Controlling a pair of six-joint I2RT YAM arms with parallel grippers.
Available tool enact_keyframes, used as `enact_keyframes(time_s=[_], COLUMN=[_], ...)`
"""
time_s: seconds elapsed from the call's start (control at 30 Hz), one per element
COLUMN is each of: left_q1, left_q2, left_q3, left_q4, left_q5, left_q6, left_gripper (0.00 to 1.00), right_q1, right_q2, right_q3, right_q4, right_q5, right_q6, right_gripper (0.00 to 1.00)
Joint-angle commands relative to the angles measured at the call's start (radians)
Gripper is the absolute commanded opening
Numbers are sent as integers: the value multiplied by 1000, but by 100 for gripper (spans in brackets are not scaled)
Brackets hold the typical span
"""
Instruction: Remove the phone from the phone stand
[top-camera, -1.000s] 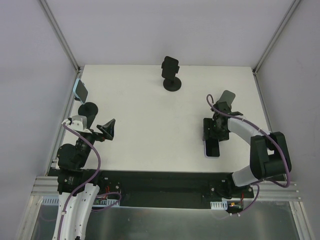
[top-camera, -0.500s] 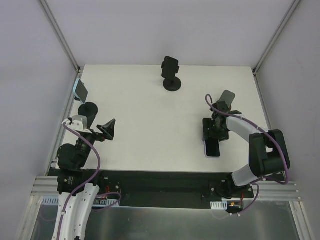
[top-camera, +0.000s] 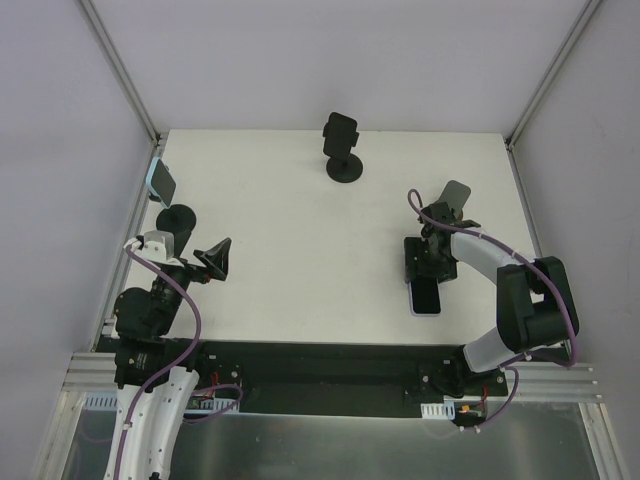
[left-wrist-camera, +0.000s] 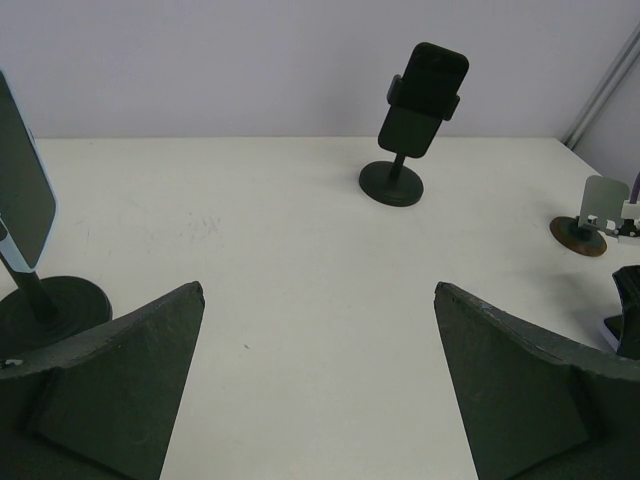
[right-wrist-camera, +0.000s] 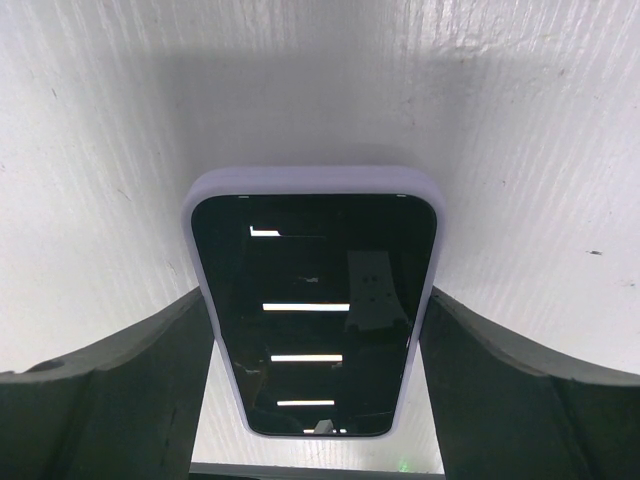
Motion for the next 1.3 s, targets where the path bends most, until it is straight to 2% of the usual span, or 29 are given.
enact_keyframes(time_s=[0.0,0.07,0.13,0.4,0.43,0.47,0.8,1.27], left_q1=[-11,-11,-11,-11,-11,-11,-11,-11], left_q2=[4,2,2,1,-1,1,-1,-6], left_q3=[32,32,32,30,30,30,30,30], left_q4=[32,32,32,32,32,30,30,30], left_q5=[24,26,26,27,26,27,27,26], left_q6=[16,16,15,15,16,15,16,16], left_gripper=[98,98,98,98,98,98,98,98], right_q1=[8,8,10,12,13,15,18,16], right_q2=[10,12,12,10,10,10,-8,-155], right_q3=[38,38,38,40,40,40,49,78], right_q4=[-36,-38,-36,-38,-38,-38,-44,-33], right_q5=[8,8,9,9,9,8,11,84], right_q6=[-2,-1,-1,1,1,-1,2,39], right_gripper=[68,68,75,76,87,88,90,92])
